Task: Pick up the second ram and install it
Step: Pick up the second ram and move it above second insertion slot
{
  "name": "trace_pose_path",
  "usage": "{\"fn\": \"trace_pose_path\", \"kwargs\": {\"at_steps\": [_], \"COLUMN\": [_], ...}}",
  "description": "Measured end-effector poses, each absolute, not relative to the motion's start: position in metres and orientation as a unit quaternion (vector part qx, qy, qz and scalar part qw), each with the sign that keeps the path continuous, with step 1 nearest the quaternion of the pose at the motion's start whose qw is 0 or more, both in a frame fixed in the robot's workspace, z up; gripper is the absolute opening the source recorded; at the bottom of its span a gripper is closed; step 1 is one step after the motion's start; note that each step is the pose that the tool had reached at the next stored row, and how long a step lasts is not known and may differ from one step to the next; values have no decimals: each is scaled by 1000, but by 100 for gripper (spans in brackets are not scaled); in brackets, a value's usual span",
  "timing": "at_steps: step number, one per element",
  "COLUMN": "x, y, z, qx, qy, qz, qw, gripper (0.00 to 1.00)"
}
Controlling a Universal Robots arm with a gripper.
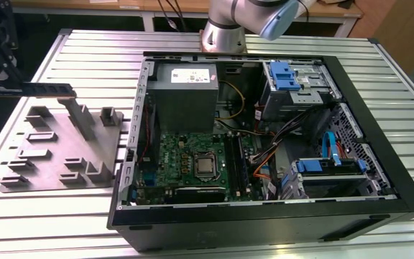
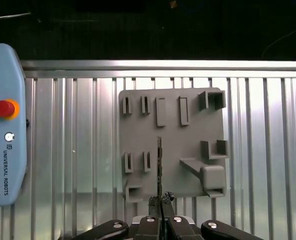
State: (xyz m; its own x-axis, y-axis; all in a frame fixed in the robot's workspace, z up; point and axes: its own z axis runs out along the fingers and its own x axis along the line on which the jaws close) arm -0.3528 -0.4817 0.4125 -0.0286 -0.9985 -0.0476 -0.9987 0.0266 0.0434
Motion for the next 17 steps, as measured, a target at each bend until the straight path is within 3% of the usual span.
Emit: {"fn": "trace_pose_path", "kwargs": {"at_steps": [17], "x": [-313], "y": [-482], "z": [413], "qx": [-697], "qy": [716], "qz": [32], "qw": [2], "gripper": [12]}}
